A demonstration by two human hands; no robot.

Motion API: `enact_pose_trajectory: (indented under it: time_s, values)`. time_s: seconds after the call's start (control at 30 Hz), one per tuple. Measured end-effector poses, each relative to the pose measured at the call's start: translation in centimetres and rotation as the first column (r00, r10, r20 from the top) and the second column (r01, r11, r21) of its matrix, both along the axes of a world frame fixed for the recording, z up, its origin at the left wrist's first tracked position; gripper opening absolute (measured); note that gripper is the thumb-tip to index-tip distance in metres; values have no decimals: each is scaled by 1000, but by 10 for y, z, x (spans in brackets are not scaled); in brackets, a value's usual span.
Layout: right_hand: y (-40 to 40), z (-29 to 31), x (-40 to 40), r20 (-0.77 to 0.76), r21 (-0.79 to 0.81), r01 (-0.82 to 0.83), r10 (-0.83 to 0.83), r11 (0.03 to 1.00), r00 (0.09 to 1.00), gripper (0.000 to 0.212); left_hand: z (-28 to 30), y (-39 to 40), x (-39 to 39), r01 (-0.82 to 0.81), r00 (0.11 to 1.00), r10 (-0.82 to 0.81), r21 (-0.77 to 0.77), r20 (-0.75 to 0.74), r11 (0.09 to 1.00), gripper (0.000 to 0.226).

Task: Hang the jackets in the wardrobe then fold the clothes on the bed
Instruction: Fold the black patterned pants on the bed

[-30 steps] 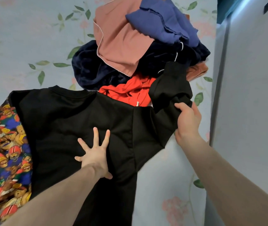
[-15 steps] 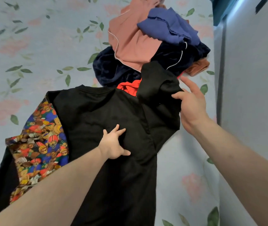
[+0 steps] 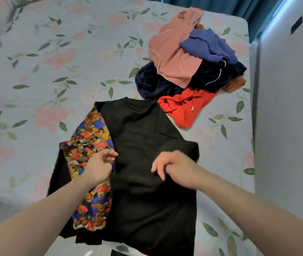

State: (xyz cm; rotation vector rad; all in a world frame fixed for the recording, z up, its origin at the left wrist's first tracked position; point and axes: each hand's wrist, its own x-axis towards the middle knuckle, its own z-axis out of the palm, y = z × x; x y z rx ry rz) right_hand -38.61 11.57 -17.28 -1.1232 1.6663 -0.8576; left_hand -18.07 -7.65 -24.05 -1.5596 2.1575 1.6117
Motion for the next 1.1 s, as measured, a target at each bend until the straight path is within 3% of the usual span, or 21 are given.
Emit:
enact_pose_trajectory:
  time_s: [0.13, 0.23, 0.27, 0.33, 0.37, 0.43, 0.5, 0.53, 0.6, 0.67, 0.77, 0.87, 0.97, 1.1]
  values:
    - [37, -42, 41, -61, 251, -183, 205, 951, 977, 44, -8, 13, 21, 48, 994, -47, -1, 102, 999, 51]
    - [66, -69, 59, -68, 385, -202, 246, 901, 967, 46, -19, 35, 33, 105, 987, -110, 49, 120, 993, 48]
    - [73, -74, 64, -72, 384, -149, 190, 911, 979, 45, -23, 44, 36, 124, 983, -133, 77, 124, 989, 44]
    - [83, -85, 70, -157, 289, 174, -133, 941, 979, 43, -31, 62, 40, 194, 966, -207, 92, 155, 977, 33]
    - [86, -92, 72, -204, 227, 399, -358, 888, 911, 43, -36, 71, 42, 236, 954, -248, 86, 169, 968, 29]
    - [89, -100, 73, -218, 220, 726, -693, 652, 688, 43, -46, 91, 44, 296, 934, -312, 116, 171, 948, 34]
    - [86, -104, 77, -115, 408, 778, -819, 478, 563, 69, -54, 111, 45, 329, 920, -362, 202, 153, 922, 51]
    - [86, -107, 81, -59, 504, 738, -834, 449, 548, 83, -59, 121, 44, 340, 914, -381, 248, 140, 907, 62]
    - [84, -110, 91, -7, 589, 629, -776, 506, 631, 91, -68, 138, 43, 353, 906, -405, 308, 122, 883, 79]
    - [79, -114, 101, 1, 603, 553, -694, 575, 720, 74, -76, 150, 43, 381, 890, -430, 270, 151, 884, 85]
    - [63, -112, 109, 124, 549, 522, -681, 653, 722, 45, -81, 150, 50, 336, 913, -368, 189, 176, 923, 65]
    - [44, -98, 112, 278, 426, 510, -645, 747, 712, 48, -80, 140, 68, 237, 960, -243, 58, 137, 970, 46]
    - [40, -102, 112, 144, 446, 545, -658, 710, 739, 49, -78, 131, 92, 202, 970, -198, -13, 139, 979, 21]
    - [62, -128, 117, -199, 638, 526, -540, 562, 818, 28, -79, 120, 111, 432, 815, -483, 219, 320, 875, 18]
